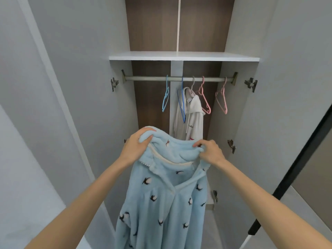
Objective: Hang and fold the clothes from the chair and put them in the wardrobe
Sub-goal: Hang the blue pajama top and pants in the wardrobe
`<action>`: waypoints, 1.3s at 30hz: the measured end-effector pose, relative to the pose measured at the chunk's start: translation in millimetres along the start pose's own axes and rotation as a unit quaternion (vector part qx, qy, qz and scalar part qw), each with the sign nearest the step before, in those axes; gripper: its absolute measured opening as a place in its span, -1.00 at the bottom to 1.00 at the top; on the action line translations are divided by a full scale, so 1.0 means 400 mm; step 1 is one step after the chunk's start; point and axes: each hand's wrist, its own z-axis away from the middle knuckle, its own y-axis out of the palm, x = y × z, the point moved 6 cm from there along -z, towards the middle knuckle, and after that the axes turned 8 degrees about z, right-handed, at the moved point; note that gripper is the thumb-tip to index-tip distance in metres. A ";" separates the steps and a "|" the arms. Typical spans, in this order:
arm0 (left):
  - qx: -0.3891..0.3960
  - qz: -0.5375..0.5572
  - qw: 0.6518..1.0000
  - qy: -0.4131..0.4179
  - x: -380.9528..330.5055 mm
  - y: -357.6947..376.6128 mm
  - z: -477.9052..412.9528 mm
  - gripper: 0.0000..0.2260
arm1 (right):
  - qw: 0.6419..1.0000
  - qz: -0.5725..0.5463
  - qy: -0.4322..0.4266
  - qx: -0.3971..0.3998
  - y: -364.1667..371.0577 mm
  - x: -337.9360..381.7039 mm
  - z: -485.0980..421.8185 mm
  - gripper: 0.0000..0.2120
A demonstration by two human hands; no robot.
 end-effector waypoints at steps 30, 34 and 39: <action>-0.225 -0.057 0.967 -0.103 0.280 -0.096 -0.527 -0.90 | 0.961 -0.264 0.031 0.071 0.118 0.304 -1.109 -0.18; -0.215 -0.042 0.969 -0.113 0.290 -0.094 -0.549 -0.92 | 0.935 -0.343 0.067 0.061 0.119 0.302 -1.133 -0.23; -0.212 -0.040 0.970 -0.116 0.298 -0.086 -0.552 -0.92 | 0.948 -0.314 0.033 0.030 0.090 0.300 -1.120 -0.35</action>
